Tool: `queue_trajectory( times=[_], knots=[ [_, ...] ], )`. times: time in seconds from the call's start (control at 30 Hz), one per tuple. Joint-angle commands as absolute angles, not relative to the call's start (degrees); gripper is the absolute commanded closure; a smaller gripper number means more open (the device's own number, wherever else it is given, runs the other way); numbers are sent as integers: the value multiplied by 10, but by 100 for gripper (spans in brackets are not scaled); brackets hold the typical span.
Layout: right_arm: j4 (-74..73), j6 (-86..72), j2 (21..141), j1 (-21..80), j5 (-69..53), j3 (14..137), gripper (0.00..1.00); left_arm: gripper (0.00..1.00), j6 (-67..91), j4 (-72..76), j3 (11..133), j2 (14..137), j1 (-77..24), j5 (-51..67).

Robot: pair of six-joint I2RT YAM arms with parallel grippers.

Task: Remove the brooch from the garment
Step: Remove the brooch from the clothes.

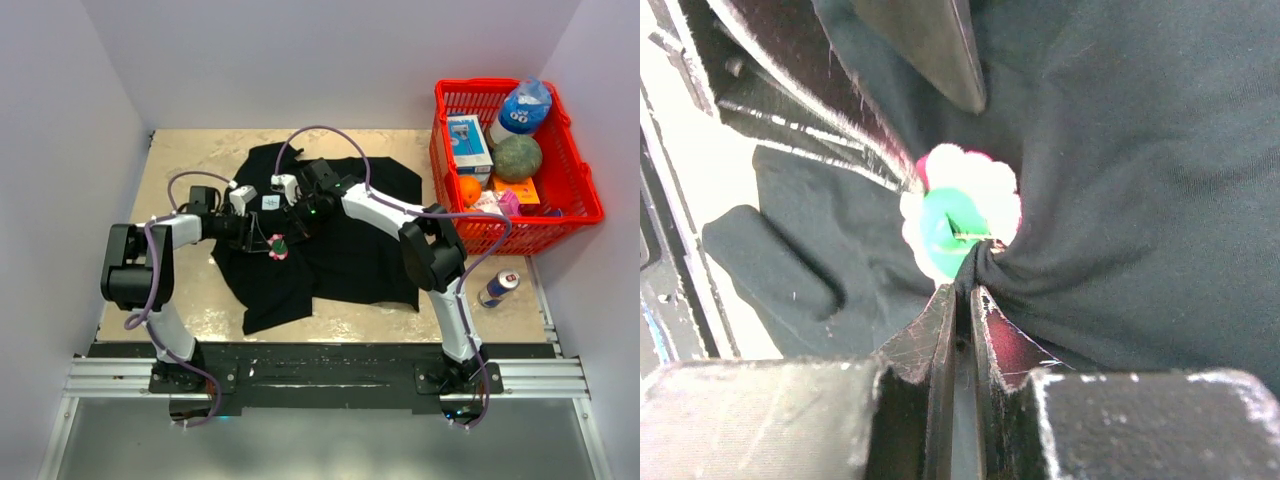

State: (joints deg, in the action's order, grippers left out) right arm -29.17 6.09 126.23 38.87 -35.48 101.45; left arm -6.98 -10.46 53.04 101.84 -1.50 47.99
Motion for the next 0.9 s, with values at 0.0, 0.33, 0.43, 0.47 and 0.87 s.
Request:
queue_trajectory(
  times=[0.0,0.33,0.43,0.47,0.87],
  knots=[
    [-294,81,1235,398,-353,1040,100,44,-24,-77,543,1042,-18,585],
    [-291,82,1230,407,-340,1034,100,44,-48,-124,581,1089,-18,649],
    [-293,82,1231,406,-338,1036,100,43,-50,-130,581,1091,-17,676],
    [-292,83,1232,406,-337,1036,100,44,-50,-133,580,1093,-17,694],
    [-289,80,1233,406,-336,1034,100,64,-24,-116,586,1118,-19,636]
  ],
)
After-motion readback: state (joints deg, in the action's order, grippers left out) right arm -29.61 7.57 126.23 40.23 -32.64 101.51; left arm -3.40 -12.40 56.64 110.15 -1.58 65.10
